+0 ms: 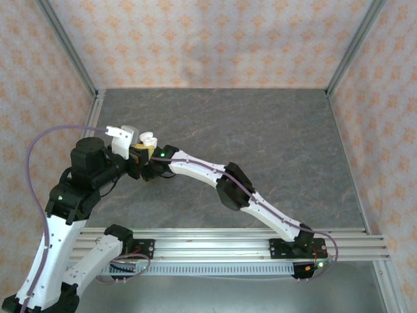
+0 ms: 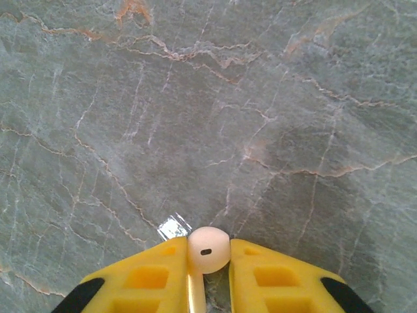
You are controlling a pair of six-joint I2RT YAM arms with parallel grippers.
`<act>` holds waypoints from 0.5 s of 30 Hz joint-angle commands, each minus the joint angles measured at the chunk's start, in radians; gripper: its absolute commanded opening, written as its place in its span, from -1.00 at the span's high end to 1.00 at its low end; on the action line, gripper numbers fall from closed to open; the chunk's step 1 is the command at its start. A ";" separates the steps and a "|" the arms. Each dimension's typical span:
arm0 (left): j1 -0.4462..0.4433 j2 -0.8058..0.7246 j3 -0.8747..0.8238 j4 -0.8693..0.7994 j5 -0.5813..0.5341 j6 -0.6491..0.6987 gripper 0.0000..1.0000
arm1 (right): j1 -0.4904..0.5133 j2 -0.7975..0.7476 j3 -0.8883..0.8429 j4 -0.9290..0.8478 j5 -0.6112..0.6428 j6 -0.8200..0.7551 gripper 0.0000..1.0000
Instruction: Insert wireless bluetooth earbuds into charging case
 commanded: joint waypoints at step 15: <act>0.007 0.073 -0.009 0.090 -0.009 -0.009 1.00 | -0.168 -0.350 -0.629 0.090 -0.006 0.139 0.75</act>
